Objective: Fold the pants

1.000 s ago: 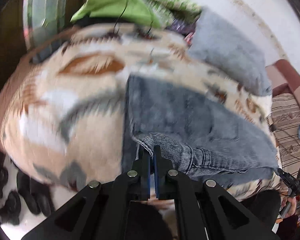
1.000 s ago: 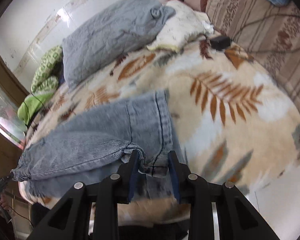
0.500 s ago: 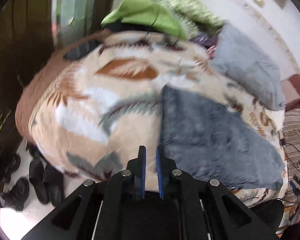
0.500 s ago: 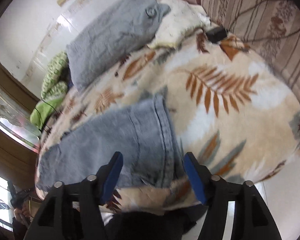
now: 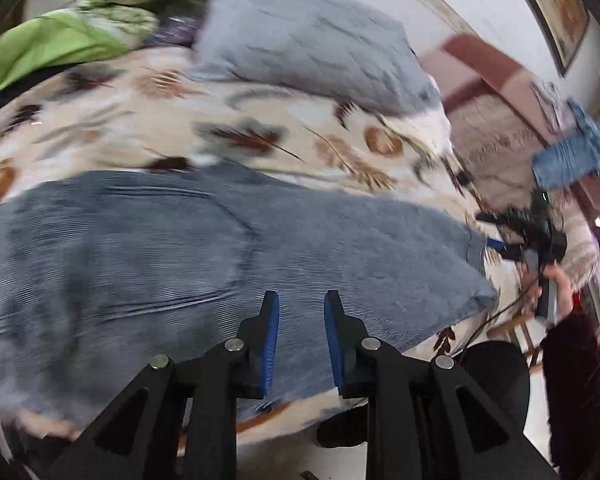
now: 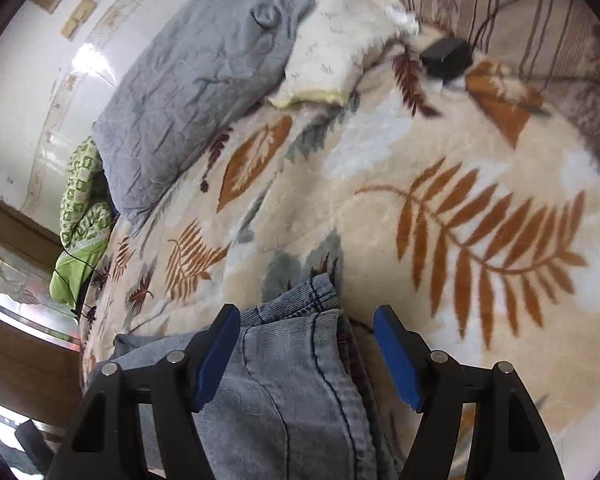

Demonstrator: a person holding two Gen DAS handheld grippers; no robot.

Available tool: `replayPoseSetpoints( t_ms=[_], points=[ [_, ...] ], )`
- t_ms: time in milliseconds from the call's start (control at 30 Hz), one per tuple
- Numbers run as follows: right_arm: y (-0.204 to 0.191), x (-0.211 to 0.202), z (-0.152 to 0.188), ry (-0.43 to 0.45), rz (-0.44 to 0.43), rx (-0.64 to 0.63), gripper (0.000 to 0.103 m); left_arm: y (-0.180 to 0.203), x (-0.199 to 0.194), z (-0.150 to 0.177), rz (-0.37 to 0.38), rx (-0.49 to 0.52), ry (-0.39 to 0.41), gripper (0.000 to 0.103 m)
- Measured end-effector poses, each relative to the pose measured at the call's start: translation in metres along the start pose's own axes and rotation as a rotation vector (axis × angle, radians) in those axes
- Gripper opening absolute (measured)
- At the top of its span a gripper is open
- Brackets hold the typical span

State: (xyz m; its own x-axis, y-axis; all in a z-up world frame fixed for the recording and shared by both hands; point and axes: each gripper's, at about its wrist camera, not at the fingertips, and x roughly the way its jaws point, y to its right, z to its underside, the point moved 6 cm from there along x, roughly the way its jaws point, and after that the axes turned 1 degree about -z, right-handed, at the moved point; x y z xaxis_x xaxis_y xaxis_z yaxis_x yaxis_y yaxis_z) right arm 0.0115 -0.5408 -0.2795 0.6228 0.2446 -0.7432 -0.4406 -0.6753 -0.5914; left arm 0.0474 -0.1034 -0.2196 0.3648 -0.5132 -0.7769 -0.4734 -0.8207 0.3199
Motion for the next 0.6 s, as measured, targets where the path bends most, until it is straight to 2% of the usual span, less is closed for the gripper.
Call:
replayPoseSetpoints(
  t_ms=[67, 100, 133, 167, 200, 267, 367, 467, 600],
  points=[
    [-0.001, 0.012, 0.003, -0.045, -0.004, -0.003, 0.072, 0.002, 0.024, 0.001, -0.021, 0.01, -0.043, 0.023],
    [-0.004, 0.016, 0.006, -0.056, 0.012, -0.03, 0.063, 0.0, 0.033, 0.005, -0.025, 0.008, -0.069, 0.023],
    [-0.006, 0.018, 0.007, -0.052, 0.021, -0.053, 0.04, -0.01, 0.042, 0.014, -0.049, -0.003, -0.11, 0.023],
    [-0.009, 0.017, 0.008, -0.047, 0.035, -0.077, 0.03, -0.017, 0.047, 0.02, -0.058, -0.023, -0.138, 0.023],
    [-0.012, 0.014, 0.008, -0.034, 0.056, -0.103, 0.024, -0.024, 0.049, 0.027, -0.028, -0.052, -0.14, 0.022],
    [-0.02, 0.002, 0.006, 0.021, 0.065, -0.151, 0.02, -0.028, 0.042, 0.034, 0.024, -0.071, -0.096, 0.022],
    [-0.03, -0.02, -0.003, 0.12, 0.054, -0.185, 0.018, -0.029, 0.037, 0.043, 0.042, -0.059, -0.101, 0.022],
    [-0.031, -0.027, -0.014, 0.215, 0.115, -0.204, 0.017, -0.029, 0.036, 0.046, 0.041, -0.061, -0.1, 0.022],
    [-0.004, -0.002, -0.022, 0.183, 0.219, -0.146, 0.018, -0.03, 0.036, 0.049, 0.034, -0.047, -0.114, 0.022]
  ],
)
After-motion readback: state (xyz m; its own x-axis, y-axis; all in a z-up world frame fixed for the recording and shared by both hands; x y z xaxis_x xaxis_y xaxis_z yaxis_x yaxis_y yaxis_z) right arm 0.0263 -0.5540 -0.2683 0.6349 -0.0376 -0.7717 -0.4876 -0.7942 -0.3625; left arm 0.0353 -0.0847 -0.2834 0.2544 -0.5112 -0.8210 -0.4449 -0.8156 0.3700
